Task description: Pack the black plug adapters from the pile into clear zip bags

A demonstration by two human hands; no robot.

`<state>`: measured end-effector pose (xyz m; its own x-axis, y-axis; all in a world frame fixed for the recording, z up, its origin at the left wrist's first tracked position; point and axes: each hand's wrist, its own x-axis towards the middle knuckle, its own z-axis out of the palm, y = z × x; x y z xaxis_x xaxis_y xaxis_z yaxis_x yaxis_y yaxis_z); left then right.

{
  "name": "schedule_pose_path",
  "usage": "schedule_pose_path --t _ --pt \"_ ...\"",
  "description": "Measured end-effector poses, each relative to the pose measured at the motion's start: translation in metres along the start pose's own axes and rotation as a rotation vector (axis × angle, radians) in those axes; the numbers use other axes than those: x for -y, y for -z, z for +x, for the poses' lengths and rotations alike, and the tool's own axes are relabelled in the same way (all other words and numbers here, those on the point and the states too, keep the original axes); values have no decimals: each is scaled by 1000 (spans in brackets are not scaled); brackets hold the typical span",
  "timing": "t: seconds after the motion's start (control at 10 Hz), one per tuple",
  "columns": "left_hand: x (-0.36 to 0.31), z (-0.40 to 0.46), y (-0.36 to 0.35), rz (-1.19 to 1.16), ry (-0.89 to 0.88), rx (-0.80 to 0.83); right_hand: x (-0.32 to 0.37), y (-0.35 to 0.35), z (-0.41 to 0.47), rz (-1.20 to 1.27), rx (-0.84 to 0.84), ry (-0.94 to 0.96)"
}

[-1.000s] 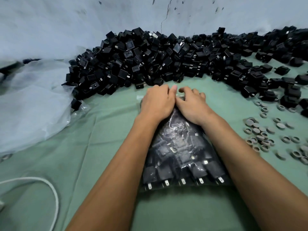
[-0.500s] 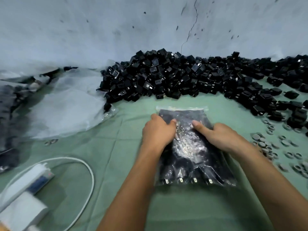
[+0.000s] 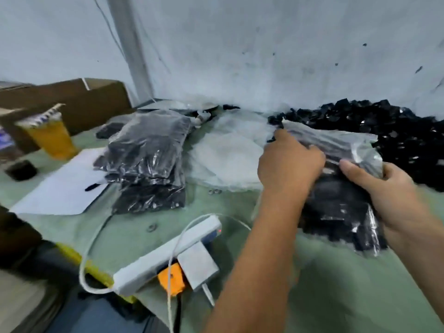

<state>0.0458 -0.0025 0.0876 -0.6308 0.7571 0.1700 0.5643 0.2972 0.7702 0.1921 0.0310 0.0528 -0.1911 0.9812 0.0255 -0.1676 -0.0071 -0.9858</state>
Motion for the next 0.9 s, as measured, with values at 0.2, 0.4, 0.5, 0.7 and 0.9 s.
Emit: schedule_pose_path --t 0.2,0.4,0.5,0.7,0.9 --pt "38 49 113 249 121 -355 -10 -166 20 152 251 -37" --pt "84 85 200 417 173 -659 -1 -321 39 247 511 -111" --pt "119 103 217 455 192 -557 -12 -366 49 35 552 -100" --pt "149 111 196 551 210 -440 -29 -345 51 -104 589 -155" --pt "113 104 162 519 169 -453 6 -191 14 109 418 25"
